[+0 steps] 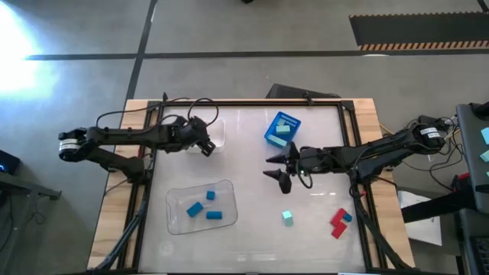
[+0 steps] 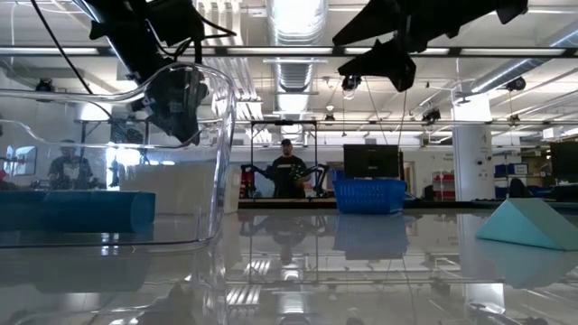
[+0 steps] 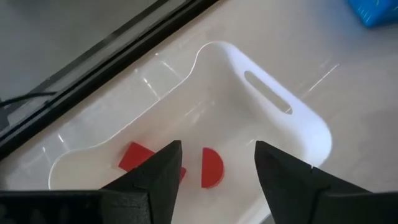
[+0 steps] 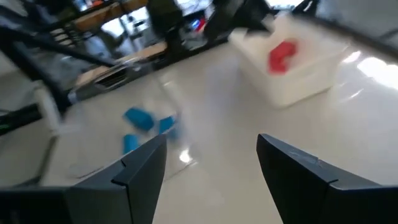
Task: Sort & place blocks by color
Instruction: Put the light blue block into the blue bin
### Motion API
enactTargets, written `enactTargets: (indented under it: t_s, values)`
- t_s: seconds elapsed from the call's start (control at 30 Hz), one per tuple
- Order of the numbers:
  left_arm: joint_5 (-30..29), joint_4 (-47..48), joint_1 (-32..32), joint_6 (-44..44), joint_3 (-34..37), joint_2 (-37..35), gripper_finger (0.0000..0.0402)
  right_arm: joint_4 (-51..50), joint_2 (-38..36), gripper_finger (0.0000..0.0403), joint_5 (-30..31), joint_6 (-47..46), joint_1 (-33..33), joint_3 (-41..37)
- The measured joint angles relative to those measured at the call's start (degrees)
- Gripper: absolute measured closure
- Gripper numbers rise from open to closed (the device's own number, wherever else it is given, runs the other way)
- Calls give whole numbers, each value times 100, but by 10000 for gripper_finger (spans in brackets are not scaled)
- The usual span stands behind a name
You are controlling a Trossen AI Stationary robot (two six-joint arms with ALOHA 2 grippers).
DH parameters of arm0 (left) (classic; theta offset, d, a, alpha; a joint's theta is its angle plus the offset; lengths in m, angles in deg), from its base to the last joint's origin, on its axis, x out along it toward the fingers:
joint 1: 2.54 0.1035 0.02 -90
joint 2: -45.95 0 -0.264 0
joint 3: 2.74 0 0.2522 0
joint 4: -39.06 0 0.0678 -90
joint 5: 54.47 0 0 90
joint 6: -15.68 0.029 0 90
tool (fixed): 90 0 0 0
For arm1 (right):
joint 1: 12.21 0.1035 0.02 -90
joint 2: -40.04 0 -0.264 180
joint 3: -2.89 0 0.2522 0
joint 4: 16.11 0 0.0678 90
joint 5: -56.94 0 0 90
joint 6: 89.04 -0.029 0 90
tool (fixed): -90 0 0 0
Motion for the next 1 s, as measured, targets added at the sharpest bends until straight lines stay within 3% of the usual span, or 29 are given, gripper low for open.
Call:
enactTargets:
  t_s: [0.23, 0.47, 0.7, 0.83, 1.0]
  values:
    - [-49, -339, -274, 412, -215, -33, 214, -588, 11, 167, -1247, -1906, 145, 0]
    - [-62, -1585, -745, 1369, -215, -204, 214, -1292, 96, 172, -1255, -3479, 868, 256]
    - [-70, -2157, -909, 1948, -226, -527, 214, -4074, 838, 173, -995, -4734, 1330, 1524]
    - [-71, -2109, -909, 2072, -203, -701, 214, -5685, 1543, 173, -1186, -5378, 1466, 2375]
    - [-73, -2103, -909, 2166, -122, -883, 214, -6521, 2348, 173, -1652, -5944, 1607, 3091]
